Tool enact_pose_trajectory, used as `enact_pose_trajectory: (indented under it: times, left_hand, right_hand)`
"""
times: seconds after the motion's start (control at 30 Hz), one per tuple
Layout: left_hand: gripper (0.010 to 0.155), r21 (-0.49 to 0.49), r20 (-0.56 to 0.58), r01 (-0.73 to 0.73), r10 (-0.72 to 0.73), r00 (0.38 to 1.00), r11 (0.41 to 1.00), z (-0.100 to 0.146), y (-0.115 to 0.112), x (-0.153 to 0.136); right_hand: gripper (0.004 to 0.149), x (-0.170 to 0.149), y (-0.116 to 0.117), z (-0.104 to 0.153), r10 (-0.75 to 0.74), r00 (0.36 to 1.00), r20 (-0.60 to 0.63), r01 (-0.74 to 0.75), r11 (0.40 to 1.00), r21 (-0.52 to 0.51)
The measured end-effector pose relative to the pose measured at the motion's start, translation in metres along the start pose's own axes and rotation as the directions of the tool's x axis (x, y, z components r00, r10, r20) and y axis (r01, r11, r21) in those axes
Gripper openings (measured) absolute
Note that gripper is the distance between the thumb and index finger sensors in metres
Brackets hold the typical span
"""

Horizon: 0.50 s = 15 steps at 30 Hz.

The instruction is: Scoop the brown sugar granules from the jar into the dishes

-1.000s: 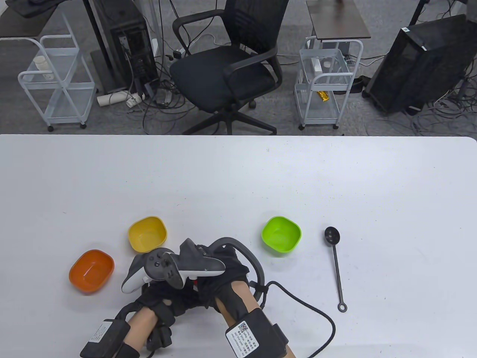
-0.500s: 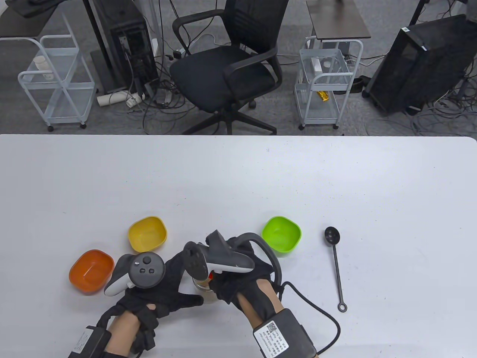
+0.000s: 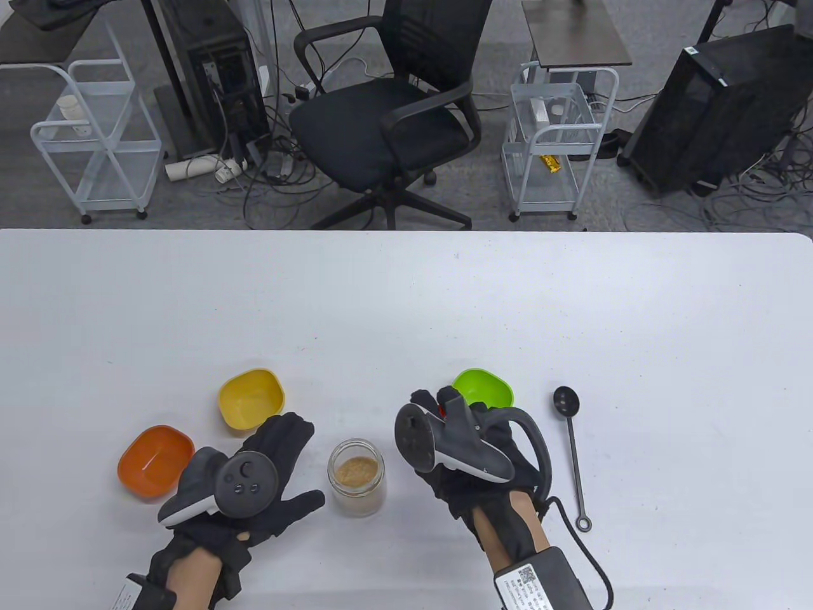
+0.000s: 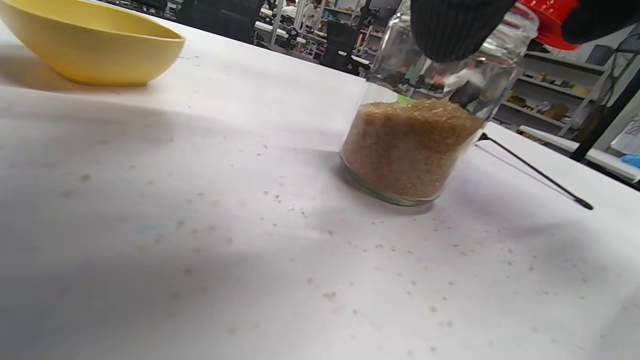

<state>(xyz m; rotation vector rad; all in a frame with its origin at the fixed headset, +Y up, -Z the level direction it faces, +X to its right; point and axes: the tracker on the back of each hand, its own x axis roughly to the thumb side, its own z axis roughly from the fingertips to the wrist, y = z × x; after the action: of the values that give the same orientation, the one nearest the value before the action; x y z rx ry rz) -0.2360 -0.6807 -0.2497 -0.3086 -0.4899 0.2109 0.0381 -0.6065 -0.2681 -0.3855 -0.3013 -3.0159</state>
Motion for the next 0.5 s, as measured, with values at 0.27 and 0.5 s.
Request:
enact_pose_trajectory:
  times: [0.27, 0.5]
  left_hand:
    - [0.096, 0.022, -0.19, 0.168, -0.16, 0.969, 0.986, 0.003, 0.004, 0.0]
    - [0.096, -0.002, -0.19, 0.154, -0.152, 0.97, 0.988, 0.0, 0.002, -0.001]
  right_hand:
    - [0.084, -0.017, 0.047, -0.012, -0.026, 0.997, -0.068, 0.03, 0.997, 0.066]
    - [0.084, -0.019, 0.086, -0.021, -0.011, 0.996, -0.087, 0.021, 0.992, 0.125]
